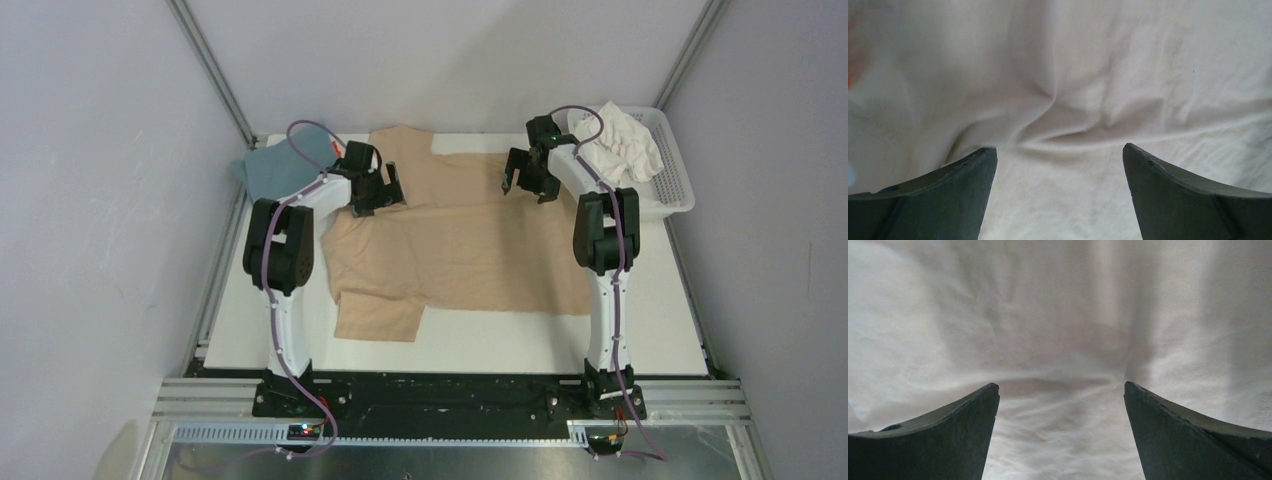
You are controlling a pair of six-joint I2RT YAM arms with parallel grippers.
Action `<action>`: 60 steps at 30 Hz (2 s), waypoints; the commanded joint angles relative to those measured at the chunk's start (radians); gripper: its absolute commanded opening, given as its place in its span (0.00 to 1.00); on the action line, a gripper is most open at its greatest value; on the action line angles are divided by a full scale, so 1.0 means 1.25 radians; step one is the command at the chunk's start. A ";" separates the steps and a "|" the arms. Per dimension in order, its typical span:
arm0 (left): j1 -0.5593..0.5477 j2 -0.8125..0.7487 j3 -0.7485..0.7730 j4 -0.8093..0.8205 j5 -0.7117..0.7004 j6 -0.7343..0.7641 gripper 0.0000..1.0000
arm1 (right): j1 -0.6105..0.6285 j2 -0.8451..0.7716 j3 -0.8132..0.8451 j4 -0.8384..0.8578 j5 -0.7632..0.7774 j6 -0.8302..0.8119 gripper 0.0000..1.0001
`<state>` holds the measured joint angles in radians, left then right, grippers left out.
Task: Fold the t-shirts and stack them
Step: Flatten out the tshirt, then grab the side of the flattened tshirt closest away from the robot with both arms
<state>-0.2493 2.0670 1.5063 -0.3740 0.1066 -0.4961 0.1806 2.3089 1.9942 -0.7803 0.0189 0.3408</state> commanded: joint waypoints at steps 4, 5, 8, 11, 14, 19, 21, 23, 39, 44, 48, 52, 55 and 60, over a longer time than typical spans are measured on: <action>-0.066 -0.401 -0.250 -0.013 -0.094 -0.003 1.00 | 0.102 -0.403 -0.331 0.085 0.048 0.006 0.99; -0.090 -0.482 -0.286 -0.013 -0.137 -0.022 1.00 | 0.116 -0.474 -0.374 0.108 0.052 0.035 1.00; -0.142 -0.638 -0.490 -0.025 -0.216 -0.081 1.00 | 0.138 -0.647 -0.581 0.139 0.083 0.104 0.99; -0.186 -0.808 -0.627 -0.087 -0.270 -0.175 1.00 | 0.145 -0.770 -0.714 0.154 0.139 0.189 0.99; -0.229 -0.934 -0.746 -0.215 -0.348 -0.292 1.00 | 0.127 -0.924 -0.861 0.185 0.147 0.240 0.99; -0.276 -1.098 -0.847 -0.325 -0.358 -0.397 1.00 | 0.057 -1.084 -0.998 0.206 0.154 0.293 0.99; -0.281 -1.107 -0.890 -0.329 -0.352 -0.431 1.00 | 0.038 -1.121 -1.035 0.208 0.153 0.288 0.99; -0.284 -1.093 -0.909 -0.326 -0.357 -0.454 0.99 | 0.026 -1.132 -1.045 0.204 0.151 0.282 0.99; -0.296 -0.908 -0.894 -0.156 -0.341 -0.435 0.61 | 0.018 -1.055 -1.048 0.194 0.159 0.250 0.99; -0.315 -0.845 -0.876 -0.106 -0.306 -0.401 0.41 | 0.016 -1.058 -1.048 0.181 0.181 0.247 0.99; -0.337 -0.807 -0.871 -0.088 -0.290 -0.384 0.31 | 0.013 -1.055 -1.048 0.177 0.185 0.247 1.00; -0.344 -0.774 -0.871 -0.088 -0.287 -0.376 0.03 | 0.011 -1.051 -1.051 0.177 0.187 0.246 0.99; -0.345 -0.775 -0.871 -0.089 -0.276 -0.367 0.00 | 0.009 -1.053 -1.053 0.157 0.201 0.247 0.99; -0.344 -0.828 -0.886 -0.092 -0.257 -0.346 0.00 | -0.021 -1.096 -1.084 0.072 0.280 0.295 0.99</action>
<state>-0.6704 1.0657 0.4313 -0.4431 -0.2634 -0.9646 0.1890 0.9909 0.6731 -0.5995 0.2642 0.6621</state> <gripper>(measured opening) 0.025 0.993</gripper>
